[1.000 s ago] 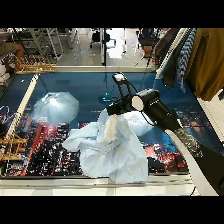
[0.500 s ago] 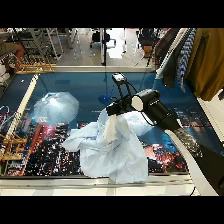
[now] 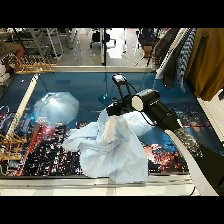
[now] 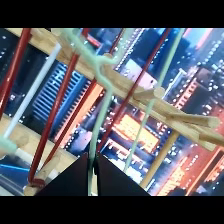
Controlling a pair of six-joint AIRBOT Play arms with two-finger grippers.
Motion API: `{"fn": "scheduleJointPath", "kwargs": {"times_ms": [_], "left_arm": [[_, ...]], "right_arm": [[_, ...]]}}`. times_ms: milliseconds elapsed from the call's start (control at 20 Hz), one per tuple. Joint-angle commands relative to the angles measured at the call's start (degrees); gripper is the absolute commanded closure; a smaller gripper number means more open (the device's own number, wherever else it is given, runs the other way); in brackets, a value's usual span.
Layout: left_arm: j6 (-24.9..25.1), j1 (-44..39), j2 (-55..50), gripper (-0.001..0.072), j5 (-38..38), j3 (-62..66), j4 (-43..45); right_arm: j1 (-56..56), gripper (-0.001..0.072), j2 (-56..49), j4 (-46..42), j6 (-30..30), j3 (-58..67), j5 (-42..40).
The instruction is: Fold the clothes and pants, and hang the long-sleeved shirts on hangers.
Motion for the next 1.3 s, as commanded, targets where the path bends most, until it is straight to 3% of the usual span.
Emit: {"fn": "scheduleJointPath", "kwargs": {"times_ms": [0, 200, 400, 600, 800, 1000, 1250], "left_arm": [[0.17, 0.02, 0.0, 0.069, -1.11, -0.02, -0.74], [2.51, -0.87, 0.92, 0.069, -1.62, 0.09, -3.91], [16.35, -3.39, 6.69, 0.069, -3.96, 2.71, -19.37], [26.56, -4.83, 11.19, 0.0691, -20.9, 12.87, -37.7], [46.97, -9.07, 10.75, 0.0692, -38.03, 15.34, -61.18], [52.72, -20.48, 5.49, 0.0692, -48.11, 15.02, -60.87], [53.77, -31.69, -4.83, 0.0692, -48.89, 15.06, -60.92]], "right_arm": [[0.02, 0.0684, -0.02, 0.17, 0.02, -0.02, 0.07], [0.04, 0.0684, -0.02, 0.52, 0.02, -0.02, 0.44], [0.02, 0.0684, -0.02, 1.44, 0.02, -0.02, 0.48], [0.02, 0.0685, 0.0, -0.48, -0.04, 0.0, 0.26], [0.02, 0.0685, 0.74, -4.76, -2.8, 0.04, -0.31], [0.02, 0.0685, 2.6, -6.25, -7.91, 0.04, -0.98], [0.09, 0.0685, 6.14, -6.05, -17.97, 0.04, 2.45]]}}
